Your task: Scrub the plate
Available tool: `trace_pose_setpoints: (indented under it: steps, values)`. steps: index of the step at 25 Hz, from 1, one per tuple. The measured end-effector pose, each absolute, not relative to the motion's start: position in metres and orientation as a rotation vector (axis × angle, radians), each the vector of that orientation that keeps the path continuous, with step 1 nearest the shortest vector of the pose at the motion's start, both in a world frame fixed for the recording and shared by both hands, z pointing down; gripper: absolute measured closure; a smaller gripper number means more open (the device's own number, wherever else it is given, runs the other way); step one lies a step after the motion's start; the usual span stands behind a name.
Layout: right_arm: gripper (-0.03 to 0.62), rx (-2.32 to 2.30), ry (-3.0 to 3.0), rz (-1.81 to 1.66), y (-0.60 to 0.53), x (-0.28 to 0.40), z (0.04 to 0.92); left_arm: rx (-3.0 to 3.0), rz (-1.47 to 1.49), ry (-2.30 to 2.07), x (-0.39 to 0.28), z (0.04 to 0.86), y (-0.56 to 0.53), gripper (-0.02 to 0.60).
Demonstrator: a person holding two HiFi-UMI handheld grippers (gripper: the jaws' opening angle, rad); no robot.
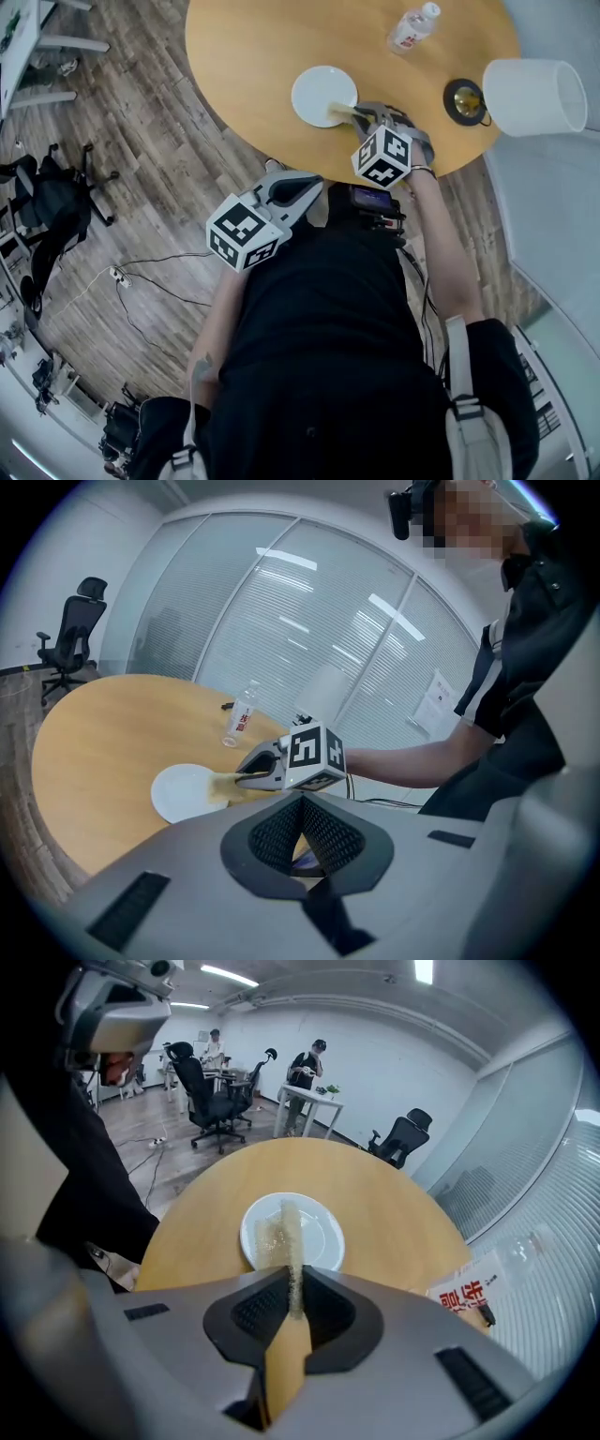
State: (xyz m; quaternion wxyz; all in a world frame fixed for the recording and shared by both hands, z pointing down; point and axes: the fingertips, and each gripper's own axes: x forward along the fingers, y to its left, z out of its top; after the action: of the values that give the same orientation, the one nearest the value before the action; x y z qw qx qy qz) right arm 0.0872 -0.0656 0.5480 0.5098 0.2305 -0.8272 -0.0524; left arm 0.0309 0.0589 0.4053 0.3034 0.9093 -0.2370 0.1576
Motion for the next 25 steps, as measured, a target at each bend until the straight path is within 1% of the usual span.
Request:
trace_pose_setpoints:
  steps: [6, 16, 20, 25]
  values:
    - [0.56, 0.642, -2.084, -0.011, -0.038, 0.125, 0.507, 2.461, 0.402, -0.557, 0.073, 0.403, 0.056, 0.574]
    - [0.562, 0.835, -2.107, 0.061, 0.013, 0.22, 0.444, 2.557, 0.412, -0.375, 0.15, 0.388, 0.057, 0.574]
    - [0.563, 0.946, -2.151, 0.112, 0.03, 0.238, 0.422, 2.57, 0.422, -0.341, 0.162, 0.385, 0.06, 0.573]
    - [0.566, 1.031, -2.325, 0.255, 0.04, 0.239, 0.393, 2.578, 0.432, -0.343, 0.166, 0.386, 0.063, 0.573]
